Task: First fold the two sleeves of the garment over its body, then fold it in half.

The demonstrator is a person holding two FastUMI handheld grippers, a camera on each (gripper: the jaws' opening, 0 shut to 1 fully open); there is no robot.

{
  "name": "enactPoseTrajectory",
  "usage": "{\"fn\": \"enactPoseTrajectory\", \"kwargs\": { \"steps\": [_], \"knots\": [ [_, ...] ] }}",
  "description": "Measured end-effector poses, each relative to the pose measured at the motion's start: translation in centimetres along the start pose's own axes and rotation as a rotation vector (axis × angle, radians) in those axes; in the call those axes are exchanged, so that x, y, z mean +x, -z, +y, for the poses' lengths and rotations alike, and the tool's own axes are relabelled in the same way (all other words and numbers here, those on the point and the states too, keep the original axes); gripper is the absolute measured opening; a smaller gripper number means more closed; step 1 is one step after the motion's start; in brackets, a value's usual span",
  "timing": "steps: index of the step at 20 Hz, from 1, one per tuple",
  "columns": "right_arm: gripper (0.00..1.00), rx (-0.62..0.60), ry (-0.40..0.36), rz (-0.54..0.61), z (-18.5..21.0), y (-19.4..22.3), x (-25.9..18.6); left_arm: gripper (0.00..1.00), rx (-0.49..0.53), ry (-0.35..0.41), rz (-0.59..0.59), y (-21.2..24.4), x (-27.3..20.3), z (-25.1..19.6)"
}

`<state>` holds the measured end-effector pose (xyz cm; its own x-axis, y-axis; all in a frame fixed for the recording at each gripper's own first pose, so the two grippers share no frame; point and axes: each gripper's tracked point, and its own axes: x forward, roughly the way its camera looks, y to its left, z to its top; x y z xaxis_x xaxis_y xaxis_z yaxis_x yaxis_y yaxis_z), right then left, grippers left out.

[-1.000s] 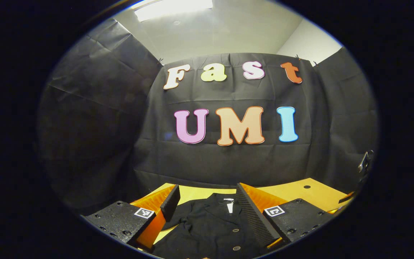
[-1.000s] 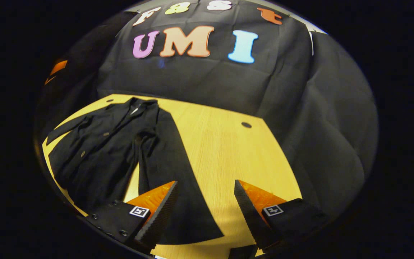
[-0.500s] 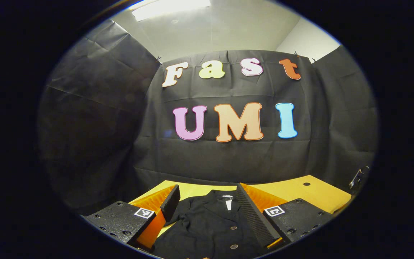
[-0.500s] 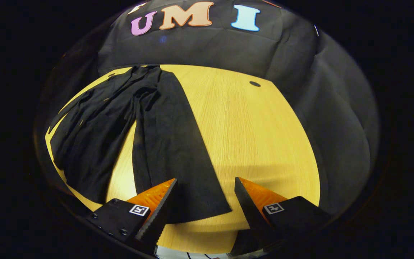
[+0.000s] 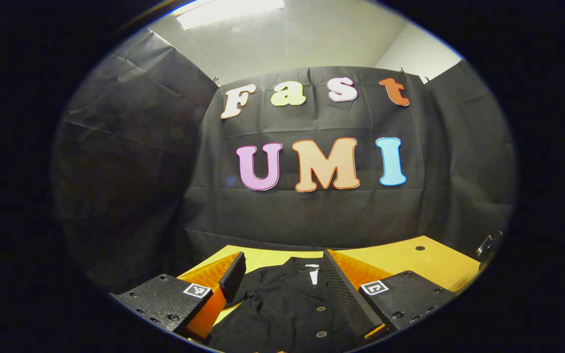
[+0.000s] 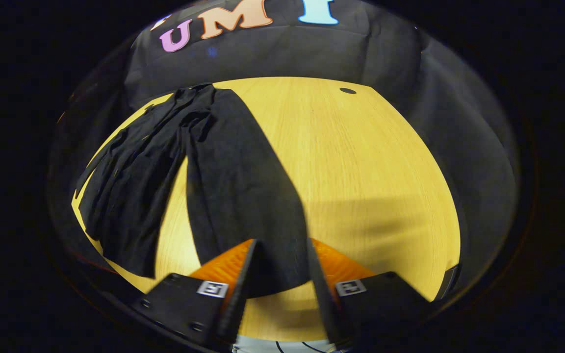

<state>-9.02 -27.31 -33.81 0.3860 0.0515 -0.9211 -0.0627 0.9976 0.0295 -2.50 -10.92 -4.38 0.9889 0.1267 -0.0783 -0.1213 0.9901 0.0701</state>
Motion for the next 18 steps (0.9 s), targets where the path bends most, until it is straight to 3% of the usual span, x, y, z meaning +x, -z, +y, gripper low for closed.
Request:
{"fn": "enactPoseTrajectory", "kwargs": {
  "steps": [1, 3, 5, 12, 18],
  "knots": [
    [0.46, -0.013, 0.003, -0.013, 0.7, -0.1, 0.2, 0.99, 0.008, -0.003, 0.008, 0.2, -0.1, 0.2],
    [0.15, -0.04, 0.052, -0.04, 0.9, -0.1, 0.3, 0.95, 0.02, -0.011, 0.005, -0.2, -0.3, 0.8],
    [0.06, -0.06, 0.094, -0.051, 1.0, 0.0, 0.2, 0.99, 0.014, -0.022, -0.002, -0.2, -0.5, 1.6],
    [0.03, 0.132, 0.143, -0.135, 2.1, -3.0, -1.0, 0.99, 0.016, -0.017, -0.009, -0.7, 0.4, 4.7],
    [0.03, 0.219, 0.146, -0.359, 5.2, -14.3, -4.2, 0.99, 0.033, -0.019, -0.013, -1.0, 1.2, 8.7]
  ]
}}
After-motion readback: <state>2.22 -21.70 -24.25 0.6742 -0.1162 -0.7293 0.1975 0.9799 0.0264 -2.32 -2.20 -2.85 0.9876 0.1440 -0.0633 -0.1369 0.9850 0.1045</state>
